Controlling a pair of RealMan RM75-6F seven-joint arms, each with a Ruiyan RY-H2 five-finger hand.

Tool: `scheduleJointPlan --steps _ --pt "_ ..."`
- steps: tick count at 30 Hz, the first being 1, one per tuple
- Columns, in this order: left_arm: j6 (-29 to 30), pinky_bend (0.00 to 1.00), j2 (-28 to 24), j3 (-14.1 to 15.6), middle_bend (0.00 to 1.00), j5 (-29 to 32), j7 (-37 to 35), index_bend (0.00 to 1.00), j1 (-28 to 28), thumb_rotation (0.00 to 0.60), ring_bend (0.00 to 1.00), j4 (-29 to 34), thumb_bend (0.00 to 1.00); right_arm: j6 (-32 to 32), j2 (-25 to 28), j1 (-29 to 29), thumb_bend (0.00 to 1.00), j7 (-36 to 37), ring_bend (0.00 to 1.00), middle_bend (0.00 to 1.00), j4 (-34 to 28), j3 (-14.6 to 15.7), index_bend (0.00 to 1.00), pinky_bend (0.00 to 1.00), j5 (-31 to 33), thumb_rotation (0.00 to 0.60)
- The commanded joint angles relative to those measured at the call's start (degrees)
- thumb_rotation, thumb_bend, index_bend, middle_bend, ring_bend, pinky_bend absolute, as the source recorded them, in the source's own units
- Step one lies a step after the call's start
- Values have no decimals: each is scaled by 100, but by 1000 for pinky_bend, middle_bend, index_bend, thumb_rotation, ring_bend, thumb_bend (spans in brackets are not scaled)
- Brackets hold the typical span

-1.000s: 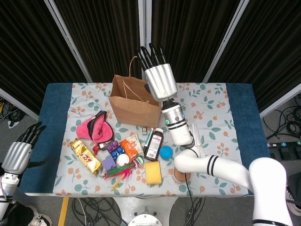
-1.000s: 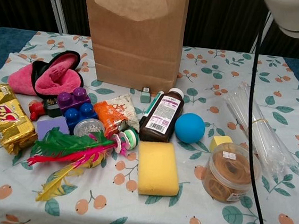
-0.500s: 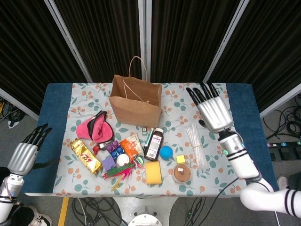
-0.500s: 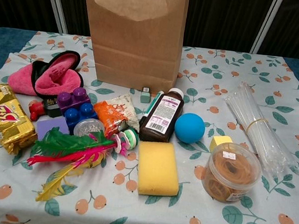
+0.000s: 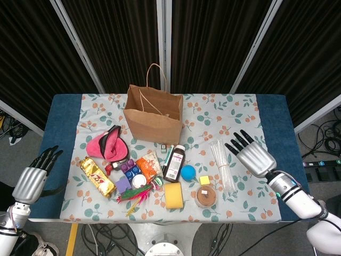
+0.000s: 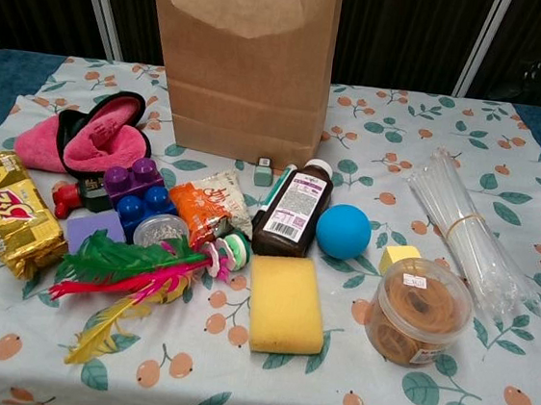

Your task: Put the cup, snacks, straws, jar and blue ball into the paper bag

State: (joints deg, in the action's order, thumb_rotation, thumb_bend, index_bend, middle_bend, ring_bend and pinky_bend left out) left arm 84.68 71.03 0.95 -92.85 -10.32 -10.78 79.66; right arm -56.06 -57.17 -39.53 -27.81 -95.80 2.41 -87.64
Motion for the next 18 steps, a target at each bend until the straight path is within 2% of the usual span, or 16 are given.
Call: scheduleJointPlan --steps 1,8,13,18 --pt "17 223 16 6 108 -4 32 91 15 600 64 6 108 -151 -513 -166 0 8 29 147 1264 353 124 63 -1335 600" --pt "32 223 94 7 108 -16 112 91 29 600 64 -59 107 -550 -1178 -471 0 1176 23 142 2698 674 126 62 -2414 600" --pt "37 223 98 -1 108 -17 162 91 30 600 64 -125 108 -714 -1692 -577 0 1819 23 147 3532 754 125 61 -2618 600" --pt "24 223 80 -39 108 23 175 91 18 600 64 -151 107 -595 -2164 -733 0 2222 23 147 4147 837 125 61 -2703 600"
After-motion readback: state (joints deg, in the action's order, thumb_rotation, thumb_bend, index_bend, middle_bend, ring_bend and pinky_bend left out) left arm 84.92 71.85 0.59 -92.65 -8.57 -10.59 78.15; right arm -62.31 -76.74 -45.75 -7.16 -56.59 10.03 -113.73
